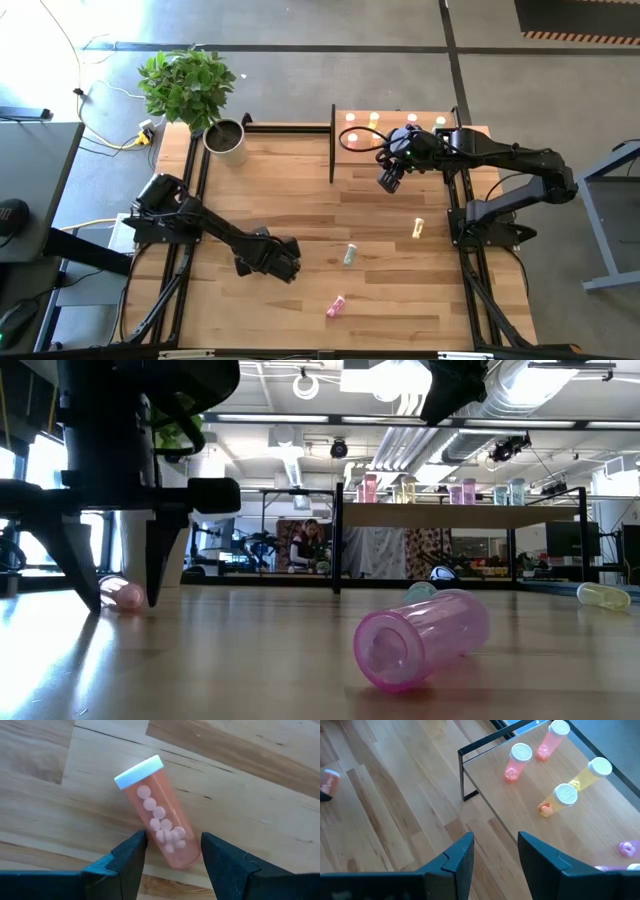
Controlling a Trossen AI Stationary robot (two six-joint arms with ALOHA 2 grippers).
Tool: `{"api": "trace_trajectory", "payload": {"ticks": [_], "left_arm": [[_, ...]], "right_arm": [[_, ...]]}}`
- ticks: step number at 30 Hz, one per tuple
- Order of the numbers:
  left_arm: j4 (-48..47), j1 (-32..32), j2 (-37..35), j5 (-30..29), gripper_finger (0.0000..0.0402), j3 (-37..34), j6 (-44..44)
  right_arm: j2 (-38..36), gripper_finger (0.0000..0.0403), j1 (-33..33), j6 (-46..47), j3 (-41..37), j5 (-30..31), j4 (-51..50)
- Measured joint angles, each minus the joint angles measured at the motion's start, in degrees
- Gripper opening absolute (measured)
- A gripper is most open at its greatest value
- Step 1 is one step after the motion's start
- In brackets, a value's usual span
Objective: Pick and place medicine bottles onto shelf by color
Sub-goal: Put the pink medicine bottle aligned with the other pink medicine bottles on the shelf
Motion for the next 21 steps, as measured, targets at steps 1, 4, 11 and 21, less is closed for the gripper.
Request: {"api": "trace_trajectory", "payload": {"ticks": [1, 4, 11, 21], "left_arm": [[0.06, 0.0, 0.29, 0.18, 0.0184, 0.01, 0.1], [-0.97, 0.0, 0.39, 0.46, 0.0184, 0.03, 0.4], [-2.59, 0.0, 0.46, 1.29, 0.0184, 0.06, 0.24], [-3.26, 0.01, 0.52, 2.93, 0.0184, -0.07, 0.72]], "right_arm": [[-0.01, 0.0142, 0.0, 0.01, 0.0, -0.01, -0.03], [0.03, 0.0142, 0.0, 0.0, 0.0, -0.55, -0.15], [0.03, 0.0142, 0.02, 0.0, 0.0, -1.44, -0.07], [0.03, 0.0142, 0.02, -1.4, 0.0, -1.44, -0.07]]}}
